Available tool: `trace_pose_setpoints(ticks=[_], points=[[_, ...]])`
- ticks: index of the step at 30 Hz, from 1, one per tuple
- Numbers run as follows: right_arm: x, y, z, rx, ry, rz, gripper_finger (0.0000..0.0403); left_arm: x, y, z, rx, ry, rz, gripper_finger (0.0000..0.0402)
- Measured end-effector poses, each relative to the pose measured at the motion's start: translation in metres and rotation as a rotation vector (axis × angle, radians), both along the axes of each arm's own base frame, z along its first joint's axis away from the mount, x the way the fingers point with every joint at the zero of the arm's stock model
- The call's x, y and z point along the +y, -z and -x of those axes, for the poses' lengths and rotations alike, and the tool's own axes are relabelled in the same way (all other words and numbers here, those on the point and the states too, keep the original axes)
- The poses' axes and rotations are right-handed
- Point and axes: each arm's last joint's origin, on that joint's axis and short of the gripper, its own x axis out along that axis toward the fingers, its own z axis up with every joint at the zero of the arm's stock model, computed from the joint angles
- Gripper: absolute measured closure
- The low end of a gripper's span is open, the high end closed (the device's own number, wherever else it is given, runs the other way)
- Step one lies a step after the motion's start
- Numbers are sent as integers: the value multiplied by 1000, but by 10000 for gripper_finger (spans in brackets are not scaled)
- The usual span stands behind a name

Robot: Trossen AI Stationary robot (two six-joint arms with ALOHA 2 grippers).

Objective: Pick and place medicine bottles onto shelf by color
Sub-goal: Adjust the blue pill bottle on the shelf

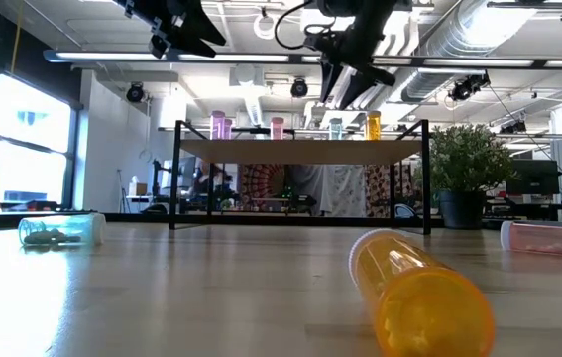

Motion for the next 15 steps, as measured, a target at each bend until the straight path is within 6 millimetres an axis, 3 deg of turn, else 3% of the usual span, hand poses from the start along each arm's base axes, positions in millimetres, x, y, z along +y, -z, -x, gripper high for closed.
trace_pose_setpoints(ticks=[15], points=[[-9,15,-5,72,46,23,208,0,0,0,0,-2,-1,190]])
